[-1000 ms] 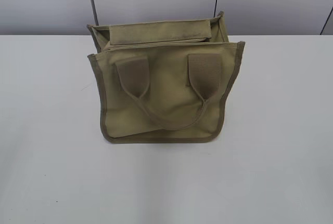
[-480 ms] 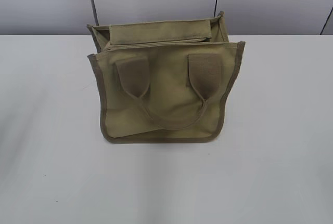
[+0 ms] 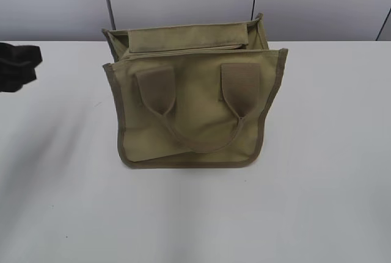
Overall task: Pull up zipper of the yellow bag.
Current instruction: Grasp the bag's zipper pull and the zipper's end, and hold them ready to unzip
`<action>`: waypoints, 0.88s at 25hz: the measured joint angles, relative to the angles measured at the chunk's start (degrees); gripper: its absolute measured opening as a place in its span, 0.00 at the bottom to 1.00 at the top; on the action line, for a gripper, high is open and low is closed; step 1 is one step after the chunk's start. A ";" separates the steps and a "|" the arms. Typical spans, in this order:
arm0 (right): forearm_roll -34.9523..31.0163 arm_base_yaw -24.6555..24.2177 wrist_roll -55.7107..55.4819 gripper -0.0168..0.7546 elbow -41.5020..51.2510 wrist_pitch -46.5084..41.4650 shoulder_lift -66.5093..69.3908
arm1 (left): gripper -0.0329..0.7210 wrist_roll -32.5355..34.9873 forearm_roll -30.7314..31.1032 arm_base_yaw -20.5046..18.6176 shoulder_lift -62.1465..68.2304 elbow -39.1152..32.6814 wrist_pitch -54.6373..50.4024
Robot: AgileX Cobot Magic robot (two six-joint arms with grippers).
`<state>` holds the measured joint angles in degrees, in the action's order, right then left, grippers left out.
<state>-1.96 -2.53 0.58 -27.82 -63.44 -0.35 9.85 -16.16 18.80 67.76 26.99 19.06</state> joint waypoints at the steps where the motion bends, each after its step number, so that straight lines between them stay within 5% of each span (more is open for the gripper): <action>1: 0.00 0.00 0.00 0.75 0.00 0.00 0.00 | 0.54 -0.85 0.25 0.64 2.00 -0.42 1.53; 5: -0.05 0.00 0.00 0.75 0.00 0.02 0.00 | 0.52 -8.01 5.59 1.40 9.31 -0.88 6.52; 10: -0.05 0.00 0.00 0.75 0.00 0.02 0.00 | 0.51 -19.86 21.30 1.40 17.06 -0.88 14.00; 22: -0.05 0.00 0.00 0.75 0.00 0.02 0.00 | 0.55 -24.05 35.89 1.40 36.69 -0.83 35.92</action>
<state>-2.00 -2.53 0.58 -27.82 -63.42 -0.35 -14.19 19.73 20.20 104.45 26.16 54.98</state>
